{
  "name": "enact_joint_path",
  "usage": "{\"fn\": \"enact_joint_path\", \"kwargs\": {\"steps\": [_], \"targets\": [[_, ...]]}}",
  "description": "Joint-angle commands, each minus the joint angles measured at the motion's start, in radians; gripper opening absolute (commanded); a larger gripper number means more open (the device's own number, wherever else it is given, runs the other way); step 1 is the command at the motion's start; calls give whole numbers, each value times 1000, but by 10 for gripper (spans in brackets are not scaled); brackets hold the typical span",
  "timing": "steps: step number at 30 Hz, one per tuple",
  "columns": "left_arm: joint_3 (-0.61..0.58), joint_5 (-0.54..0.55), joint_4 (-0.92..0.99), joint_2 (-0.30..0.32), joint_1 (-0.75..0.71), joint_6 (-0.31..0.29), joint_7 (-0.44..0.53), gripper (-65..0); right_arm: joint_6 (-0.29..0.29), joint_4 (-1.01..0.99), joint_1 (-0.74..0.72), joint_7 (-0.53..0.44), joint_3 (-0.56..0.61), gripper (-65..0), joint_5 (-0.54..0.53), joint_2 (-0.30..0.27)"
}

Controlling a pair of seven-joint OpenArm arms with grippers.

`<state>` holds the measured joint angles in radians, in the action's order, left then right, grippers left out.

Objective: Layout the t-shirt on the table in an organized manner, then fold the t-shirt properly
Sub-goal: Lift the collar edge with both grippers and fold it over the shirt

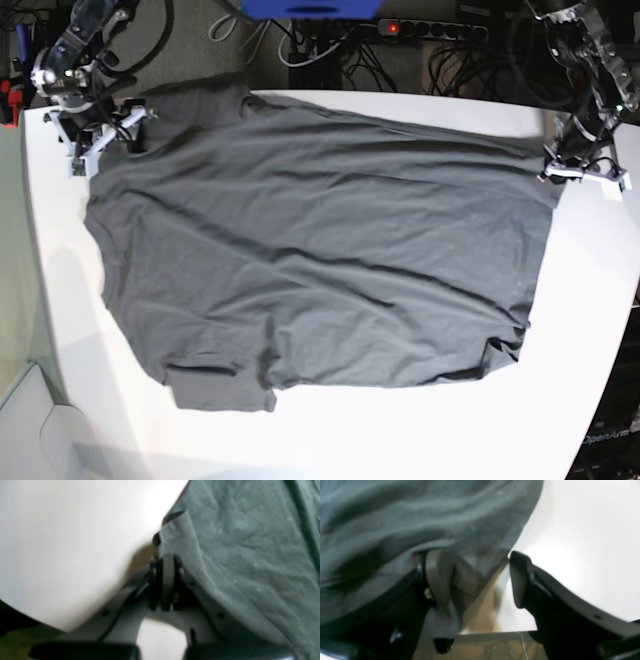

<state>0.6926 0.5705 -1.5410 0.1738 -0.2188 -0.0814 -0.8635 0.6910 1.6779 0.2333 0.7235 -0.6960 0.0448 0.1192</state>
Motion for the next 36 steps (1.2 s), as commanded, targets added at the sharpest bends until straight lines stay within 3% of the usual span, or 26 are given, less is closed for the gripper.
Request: {"fn": "enact_joint_path", "kwargs": {"steps": [1,4,9,22,36], "targets": [[6,10,-20,16,5,-4,14,-649,7,-6,10,66,2,-283,45,10],[8,10,-20,16,5,-4,14,-649,7,-6,10,66,2,-360,45,23],[6,10,-20,16,5,-4,14,-649,7,-6,11,66,2,-650,46,24],[9,21,-158,10,-34,-4,13,-649,7,233,11,66,6,-650,-10,26],[11,23,-315,5,-147,-4,13,-649,7,302,-76,66,8,-650,-12,0]]}}
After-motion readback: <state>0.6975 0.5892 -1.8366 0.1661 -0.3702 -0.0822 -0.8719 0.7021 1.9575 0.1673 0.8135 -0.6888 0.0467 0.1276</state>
